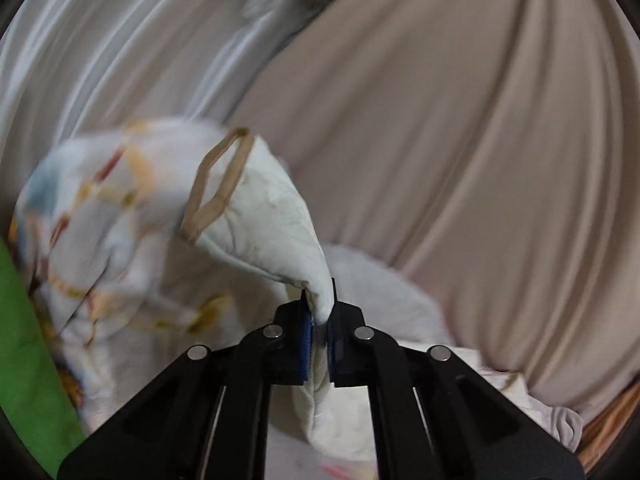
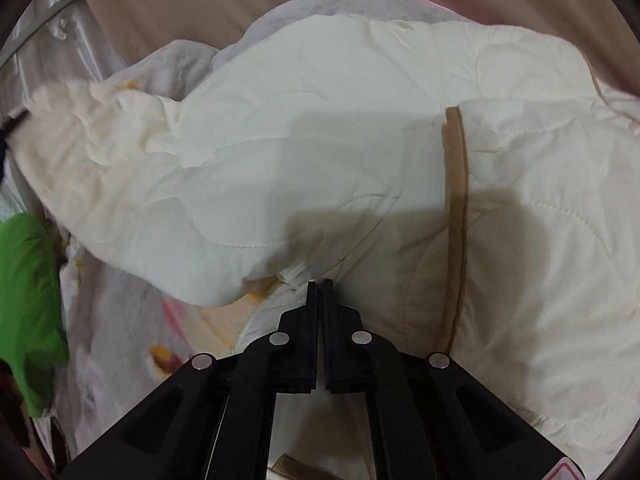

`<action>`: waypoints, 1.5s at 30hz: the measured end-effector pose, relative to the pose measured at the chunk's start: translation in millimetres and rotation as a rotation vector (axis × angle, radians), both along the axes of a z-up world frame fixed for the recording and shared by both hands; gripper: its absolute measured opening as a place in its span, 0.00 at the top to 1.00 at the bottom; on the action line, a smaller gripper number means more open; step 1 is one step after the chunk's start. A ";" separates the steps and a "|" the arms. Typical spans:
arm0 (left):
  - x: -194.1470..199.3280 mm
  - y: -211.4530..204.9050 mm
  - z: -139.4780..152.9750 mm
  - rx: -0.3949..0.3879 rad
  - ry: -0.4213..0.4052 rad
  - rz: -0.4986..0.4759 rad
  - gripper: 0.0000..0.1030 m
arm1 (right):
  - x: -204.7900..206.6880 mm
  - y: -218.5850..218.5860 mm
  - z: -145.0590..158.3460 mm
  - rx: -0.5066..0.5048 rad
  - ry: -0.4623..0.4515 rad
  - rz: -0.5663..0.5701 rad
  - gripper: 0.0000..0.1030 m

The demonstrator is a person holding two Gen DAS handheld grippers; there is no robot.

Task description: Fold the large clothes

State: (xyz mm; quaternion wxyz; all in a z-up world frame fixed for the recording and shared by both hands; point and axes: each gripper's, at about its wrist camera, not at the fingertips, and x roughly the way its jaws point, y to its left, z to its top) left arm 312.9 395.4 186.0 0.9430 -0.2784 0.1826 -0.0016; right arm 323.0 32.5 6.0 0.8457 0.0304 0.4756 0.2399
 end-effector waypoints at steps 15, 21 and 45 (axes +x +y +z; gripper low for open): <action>10.1 -301.4 136.1 0.191 -0.191 -0.515 0.96 | -20.9 -31.1 6.1 0.090 0.000 -0.070 1.00; 29.6 -429.9 83.0 0.296 -0.070 -0.707 0.96 | -131.2 -104.7 30.1 0.145 -0.002 -0.021 0.98; -21.1 -381.0 -115.5 0.103 0.252 -0.680 0.14 | -216.7 -411.4 88.6 0.208 -0.260 -0.572 0.48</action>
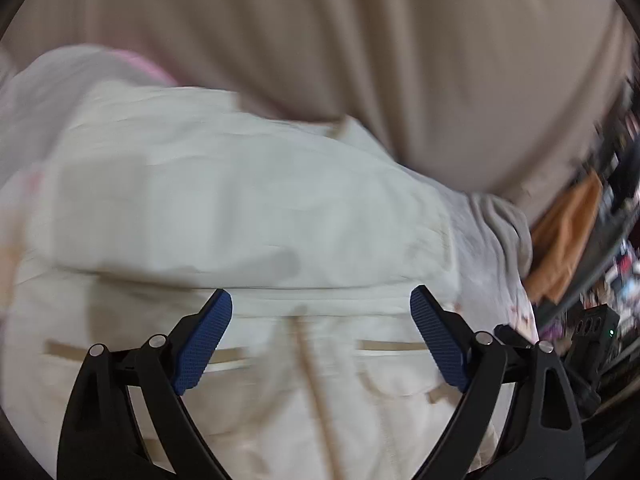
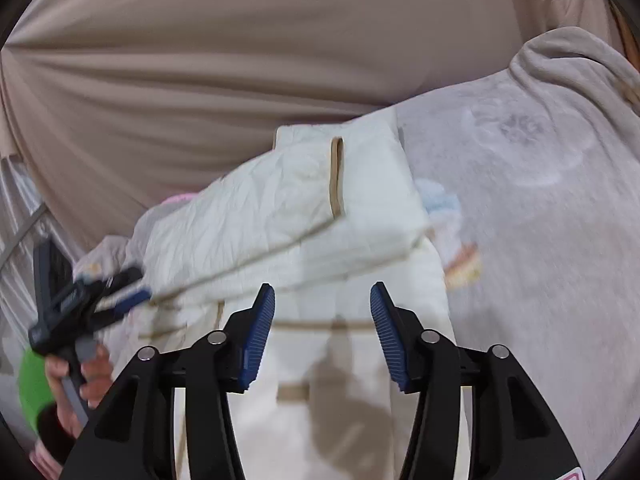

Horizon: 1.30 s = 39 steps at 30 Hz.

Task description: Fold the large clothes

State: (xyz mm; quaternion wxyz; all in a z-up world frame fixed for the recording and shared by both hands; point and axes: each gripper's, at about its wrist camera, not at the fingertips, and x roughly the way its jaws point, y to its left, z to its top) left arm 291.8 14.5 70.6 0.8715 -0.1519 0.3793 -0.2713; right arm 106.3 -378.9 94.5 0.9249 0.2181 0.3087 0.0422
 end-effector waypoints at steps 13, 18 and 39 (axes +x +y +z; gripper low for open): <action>61.5 150.5 -55.5 -0.156 0.197 0.360 0.35 | 120.9 23.2 -16.0 0.104 0.087 0.001 0.85; 56.2 128.2 -39.7 -0.171 0.165 0.280 0.38 | 94.0 35.6 25.2 0.025 -0.098 0.036 0.88; 58.6 94.1 -67.9 0.064 0.047 0.352 0.55 | 80.9 25.2 9.3 -0.157 0.065 -0.240 0.80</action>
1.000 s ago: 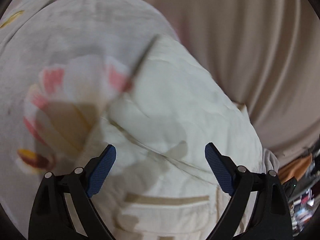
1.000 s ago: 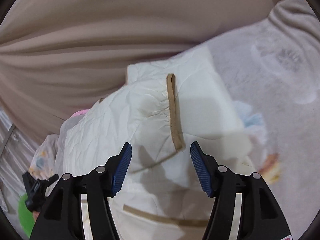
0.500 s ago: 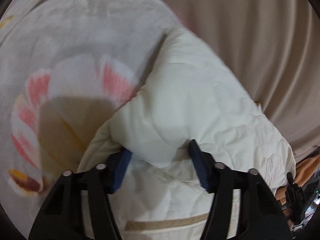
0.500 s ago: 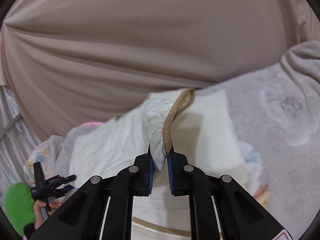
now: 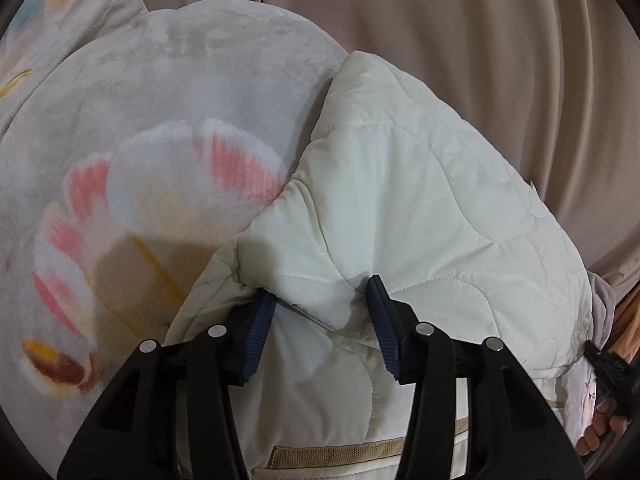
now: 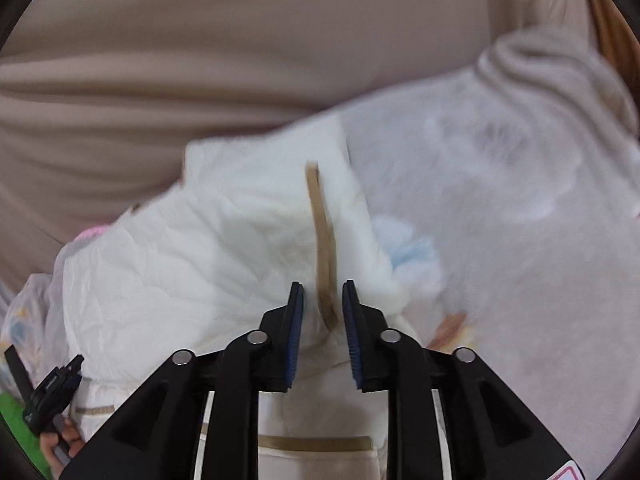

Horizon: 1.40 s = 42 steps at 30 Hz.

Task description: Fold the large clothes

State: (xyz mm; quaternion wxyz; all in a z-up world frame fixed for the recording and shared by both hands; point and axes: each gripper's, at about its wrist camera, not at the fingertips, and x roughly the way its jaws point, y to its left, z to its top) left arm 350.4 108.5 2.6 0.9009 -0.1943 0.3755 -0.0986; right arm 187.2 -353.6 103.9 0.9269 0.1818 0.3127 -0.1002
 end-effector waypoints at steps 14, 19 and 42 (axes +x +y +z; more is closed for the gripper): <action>-6.1 14.4 -7.1 -0.054 -0.008 0.009 0.54 | 71.0 244.5 -29.9 -0.198 0.080 0.650 0.90; -6.2 19.7 -8.9 -0.070 -0.005 0.005 0.52 | 71.7 136.3 -45.6 -0.089 0.085 0.502 1.00; -188.5 95.0 -10.0 -0.026 0.165 -0.143 0.46 | -225.6 -23.9 -89.8 0.113 0.200 0.279 0.60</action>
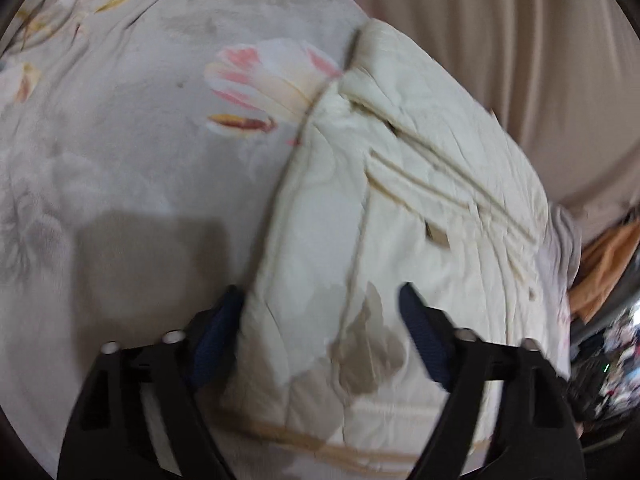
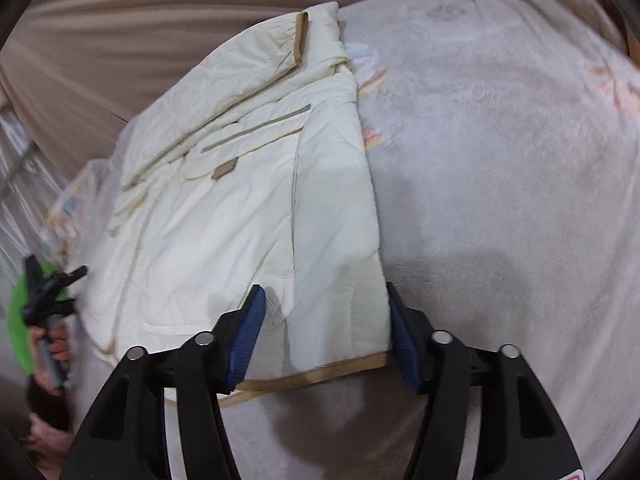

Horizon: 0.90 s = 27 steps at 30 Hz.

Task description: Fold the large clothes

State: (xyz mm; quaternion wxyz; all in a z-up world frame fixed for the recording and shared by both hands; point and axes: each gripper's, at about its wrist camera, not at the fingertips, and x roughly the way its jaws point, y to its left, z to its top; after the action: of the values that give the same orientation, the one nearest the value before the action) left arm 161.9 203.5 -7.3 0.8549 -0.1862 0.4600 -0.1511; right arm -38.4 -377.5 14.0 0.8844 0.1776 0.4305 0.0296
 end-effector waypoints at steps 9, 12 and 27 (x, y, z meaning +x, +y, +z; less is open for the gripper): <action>-67.1 -6.1 32.3 0.036 -0.052 -0.104 0.88 | -57.0 4.8 46.9 0.004 -0.090 0.005 0.93; -107.7 5.1 31.3 0.055 -0.023 -0.156 0.88 | -97.1 0.7 47.9 -0.012 -0.042 0.012 0.93; -102.8 13.0 123.5 0.029 -0.306 -0.153 0.65 | -48.6 34.1 140.6 -0.088 -0.254 0.130 0.74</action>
State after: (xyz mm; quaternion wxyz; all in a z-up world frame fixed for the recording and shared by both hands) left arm 59.1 216.5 116.2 0.9035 -0.1131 0.3396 -0.2355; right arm -87.0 -343.4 154.6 0.9350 0.1051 0.3264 0.0902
